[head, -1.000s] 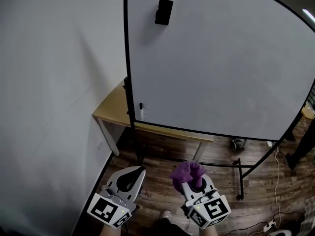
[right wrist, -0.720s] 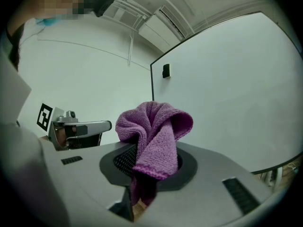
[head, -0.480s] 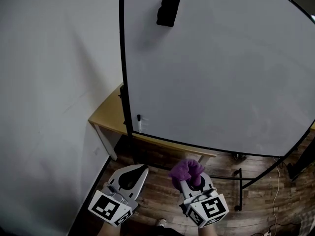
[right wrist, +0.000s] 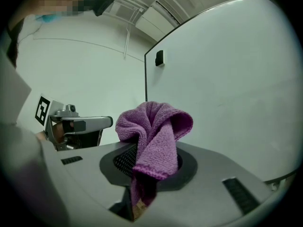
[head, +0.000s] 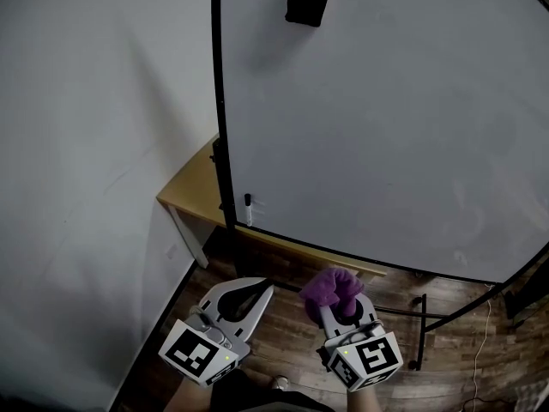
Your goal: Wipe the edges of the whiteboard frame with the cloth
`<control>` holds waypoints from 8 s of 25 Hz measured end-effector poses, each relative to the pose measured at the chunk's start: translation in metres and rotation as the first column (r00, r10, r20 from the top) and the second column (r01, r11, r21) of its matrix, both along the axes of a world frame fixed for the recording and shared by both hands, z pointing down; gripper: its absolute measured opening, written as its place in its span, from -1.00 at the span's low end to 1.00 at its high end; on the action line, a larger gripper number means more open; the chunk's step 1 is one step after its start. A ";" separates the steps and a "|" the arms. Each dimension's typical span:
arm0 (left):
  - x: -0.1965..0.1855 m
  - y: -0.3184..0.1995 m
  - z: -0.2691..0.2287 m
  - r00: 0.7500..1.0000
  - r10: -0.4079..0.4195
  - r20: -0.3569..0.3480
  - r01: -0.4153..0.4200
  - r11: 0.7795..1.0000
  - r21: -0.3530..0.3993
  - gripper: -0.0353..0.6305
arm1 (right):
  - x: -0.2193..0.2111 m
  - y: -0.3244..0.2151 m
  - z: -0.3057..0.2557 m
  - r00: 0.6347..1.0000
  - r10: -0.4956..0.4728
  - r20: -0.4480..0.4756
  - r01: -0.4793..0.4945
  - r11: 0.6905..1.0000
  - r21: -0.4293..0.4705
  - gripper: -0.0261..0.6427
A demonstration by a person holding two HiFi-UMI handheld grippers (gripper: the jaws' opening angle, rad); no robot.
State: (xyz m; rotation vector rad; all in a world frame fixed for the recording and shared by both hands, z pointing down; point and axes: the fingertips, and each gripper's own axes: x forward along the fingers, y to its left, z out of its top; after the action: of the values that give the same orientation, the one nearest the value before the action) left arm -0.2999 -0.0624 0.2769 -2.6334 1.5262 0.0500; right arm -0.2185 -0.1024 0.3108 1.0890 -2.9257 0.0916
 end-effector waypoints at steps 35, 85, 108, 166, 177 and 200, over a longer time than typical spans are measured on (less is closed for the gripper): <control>-0.124 -0.116 0.075 0.870 0.492 -0.015 -0.481 0.843 -0.241 -0.84 | -0.148 -0.114 0.077 0.935 0.343 -0.095 -0.352 0.928 -0.122 -0.72; -0.206 -0.144 0.185 0.934 0.328 -0.143 -0.357 0.834 -0.422 -0.84 | -0.294 -0.216 0.285 0.933 0.205 -0.298 -0.302 0.894 -0.332 -0.72; -0.191 -0.149 0.191 0.925 0.358 -0.125 -0.376 0.821 -0.430 -0.84 | -0.209 -0.232 0.295 0.862 0.389 -0.326 -0.489 0.807 -0.330 -0.74; 0.074 -0.145 0.175 0.932 0.347 -0.109 -0.360 0.839 -0.408 -0.84 | 0.117 -0.236 0.290 0.794 0.506 -0.336 -0.605 0.712 -0.357 -0.74; 0.103 -0.142 0.169 0.950 0.295 -0.102 -0.311 0.868 -0.386 -0.84 | 0.135 -0.237 0.292 0.818 0.468 -0.334 -0.570 0.737 -0.364 -0.74; 0.079 -0.143 0.154 0.911 0.398 -0.105 -0.408 0.842 -0.353 -0.84 | 0.131 -0.231 0.283 0.754 0.553 -0.353 -0.656 0.652 -0.380 -0.74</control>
State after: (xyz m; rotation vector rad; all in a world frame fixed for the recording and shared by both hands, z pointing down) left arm -0.2209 -0.2051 0.4308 -3.2254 1.0356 -0.1903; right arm -0.0880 -0.3332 0.5937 1.7759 -2.0347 0.6397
